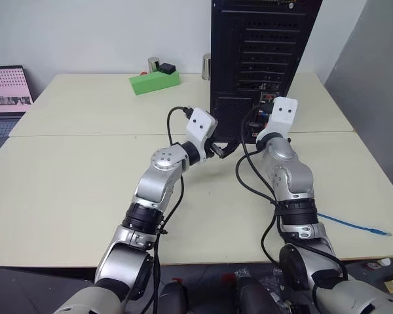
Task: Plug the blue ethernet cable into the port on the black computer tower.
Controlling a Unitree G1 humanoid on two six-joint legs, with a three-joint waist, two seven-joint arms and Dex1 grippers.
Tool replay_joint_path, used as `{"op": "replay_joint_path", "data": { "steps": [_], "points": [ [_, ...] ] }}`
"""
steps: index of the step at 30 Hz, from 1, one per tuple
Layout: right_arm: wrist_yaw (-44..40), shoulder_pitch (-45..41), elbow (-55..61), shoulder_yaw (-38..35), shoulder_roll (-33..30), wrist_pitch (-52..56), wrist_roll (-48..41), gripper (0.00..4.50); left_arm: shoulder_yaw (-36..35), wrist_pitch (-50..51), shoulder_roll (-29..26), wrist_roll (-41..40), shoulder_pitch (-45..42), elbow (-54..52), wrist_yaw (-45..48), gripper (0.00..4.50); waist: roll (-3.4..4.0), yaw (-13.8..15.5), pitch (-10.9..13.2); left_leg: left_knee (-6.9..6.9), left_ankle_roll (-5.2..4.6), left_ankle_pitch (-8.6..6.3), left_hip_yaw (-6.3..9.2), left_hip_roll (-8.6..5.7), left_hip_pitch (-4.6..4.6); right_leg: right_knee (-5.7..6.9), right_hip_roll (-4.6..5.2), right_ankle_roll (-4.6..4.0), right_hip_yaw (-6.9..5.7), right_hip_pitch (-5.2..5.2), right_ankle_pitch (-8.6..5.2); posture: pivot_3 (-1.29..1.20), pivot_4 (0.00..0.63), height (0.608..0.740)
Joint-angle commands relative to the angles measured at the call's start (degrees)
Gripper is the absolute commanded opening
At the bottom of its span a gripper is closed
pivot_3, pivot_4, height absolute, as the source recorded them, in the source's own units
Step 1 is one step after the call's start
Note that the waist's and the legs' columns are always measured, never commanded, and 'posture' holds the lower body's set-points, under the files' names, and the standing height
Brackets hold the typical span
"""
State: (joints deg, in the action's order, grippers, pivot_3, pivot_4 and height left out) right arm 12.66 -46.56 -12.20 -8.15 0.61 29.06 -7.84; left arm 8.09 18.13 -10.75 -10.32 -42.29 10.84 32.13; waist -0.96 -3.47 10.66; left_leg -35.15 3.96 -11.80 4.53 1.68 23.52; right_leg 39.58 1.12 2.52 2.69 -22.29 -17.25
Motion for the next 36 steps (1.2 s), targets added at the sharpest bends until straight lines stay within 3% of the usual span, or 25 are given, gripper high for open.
{"op": "replay_joint_path", "data": {
  "steps": [1,7,9,20,27,32,36],
  "points": [
    [-0.93,-3.03,-0.06,-1.03,-0.6,-2.25,-0.56,0.0,-0.68,-1.06,0.45,-0.11,-0.67,-1.67,0.03,4.41,0.0,-0.02,0.0,0.0,0.0,0.0,0.0,0.0,-0.02,0.01,0.0,0.0,0.0,0.0,0.0,0.0,0.15,0.74],
    [-3.01,-0.09,2.33,-1.08,-0.83,-1.53,-1.39,0.0,-0.93,-1.34,0.26,-0.04,-0.57,-1.4,0.01,4.41,0.0,-0.06,0.0,0.0,0.0,0.0,-0.02,0.0,-0.07,0.07,0.0,0.0,0.02,0.01,0.0,0.0,0.15,0.74],
    [-4.48,2.59,5.19,-0.59,-1.41,-0.05,-1.48,0.7,-1.12,-1.44,0.11,-0.05,-0.62,-1.09,0.05,4.41,0.0,0.0,0.0,0.0,0.0,0.0,-0.02,0.0,-0.07,0.07,0.0,0.0,0.02,0.02,0.0,0.0,0.15,0.74],
    [-15.93,15.78,26.1,2.2,-8.37,6.49,-4.72,3.01,-2.8,0.09,-3.22,-1.75,-1.89,2.29,5.37,4.5,0.01,0.25,0.01,0.07,0.0,0.0,0.03,-0.01,0.18,-0.24,0.01,0.0,-0.07,-0.05,0.0,0.0,0.15,0.74],
    [-35.11,21.96,37.15,0.91,-23.82,8.88,-13.07,4.45,-1.66,1.36,-10.85,-4.24,-1.57,1.51,19.01,4.5,0.01,0.35,0.02,0.09,-0.01,-0.01,0.08,-0.01,0.24,-0.4,0.0,0.01,-0.16,-0.03,-0.01,0.0,0.15,0.74],
    [-42.2,23.04,37.23,-5.45,-32.5,8.81,-17.46,4.45,-3.67,-0.59,-15.35,-4.97,-2.52,3.83,24.29,4.5,0.01,0.45,0.02,0.08,-0.01,-0.01,0.09,-0.01,0.26,-0.47,0.01,0.02,-0.17,0.0,-0.01,0.0,0.15,0.74],
    [-45.99,24.4,37.38,-7.29,-35.95,9.66,-21.38,4.45,-4.19,-2.46,-17.56,-5.76,-3.14,4.73,28.21,4.5,0.0,0.43,0.02,0.08,-0.01,-0.01,0.09,0.01,0.24,-0.48,-0.01,0.02,-0.17,0.0,0.0,0.0,0.15,0.74]
  ]
}}
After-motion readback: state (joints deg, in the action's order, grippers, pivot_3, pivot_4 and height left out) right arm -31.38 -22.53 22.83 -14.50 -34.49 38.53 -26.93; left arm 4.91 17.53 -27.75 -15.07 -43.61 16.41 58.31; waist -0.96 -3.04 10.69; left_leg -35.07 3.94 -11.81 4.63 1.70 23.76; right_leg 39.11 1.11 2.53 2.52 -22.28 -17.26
